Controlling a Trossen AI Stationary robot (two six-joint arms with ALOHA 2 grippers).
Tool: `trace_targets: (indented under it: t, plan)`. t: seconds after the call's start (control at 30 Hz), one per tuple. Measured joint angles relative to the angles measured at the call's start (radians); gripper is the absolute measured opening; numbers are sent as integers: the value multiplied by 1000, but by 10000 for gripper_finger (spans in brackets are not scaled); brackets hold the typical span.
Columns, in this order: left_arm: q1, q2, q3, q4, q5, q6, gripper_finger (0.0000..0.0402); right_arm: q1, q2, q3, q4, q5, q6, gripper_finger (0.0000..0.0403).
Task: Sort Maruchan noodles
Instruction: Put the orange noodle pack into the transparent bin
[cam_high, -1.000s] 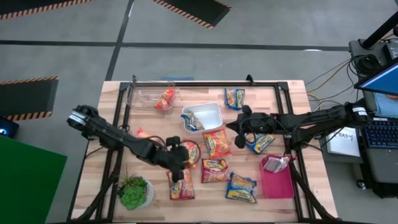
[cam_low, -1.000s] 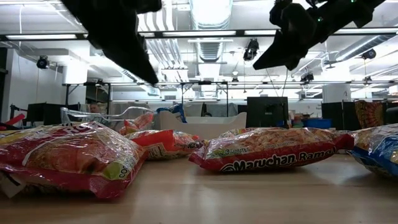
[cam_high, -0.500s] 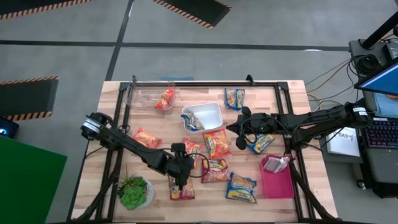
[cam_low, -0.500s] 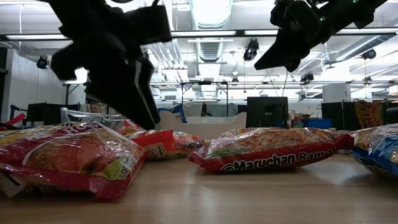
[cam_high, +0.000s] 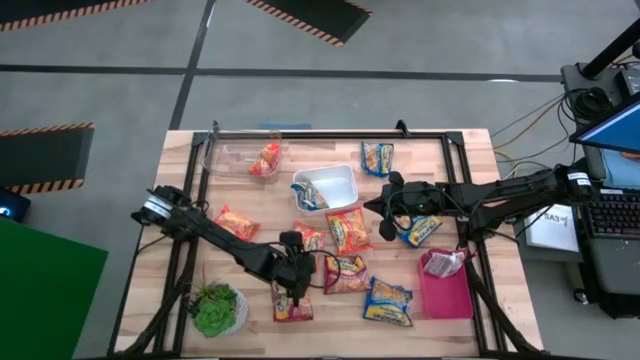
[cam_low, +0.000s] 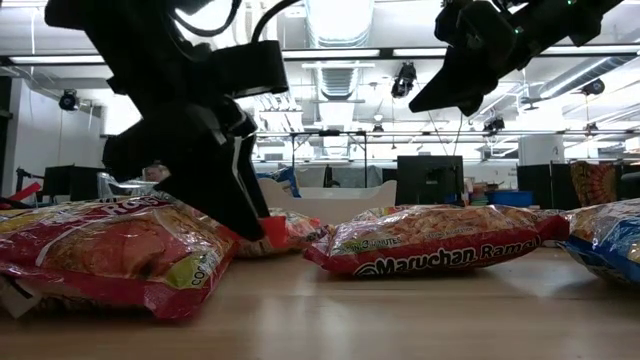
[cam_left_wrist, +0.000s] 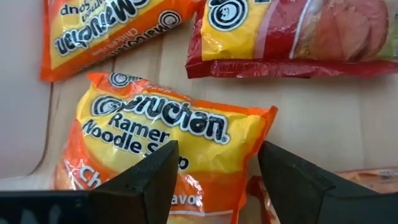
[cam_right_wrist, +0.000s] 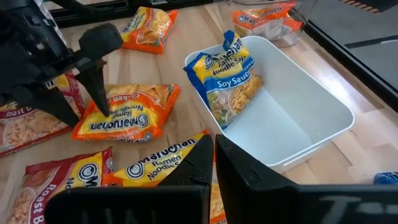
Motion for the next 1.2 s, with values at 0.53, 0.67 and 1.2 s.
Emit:
trace_targets:
  t: [0.53,0.67,1.2]
  plan:
    - [3,-2,1,-82,-9,-15,14,4,0,0,0,0,6,9]
    - [2,-78,0,-107,-44,-9,4,4,0,0,0,0,6,9]
    - [29,-534,0,-340,-400,-42,1,4,0,0,-1,0,6,9]
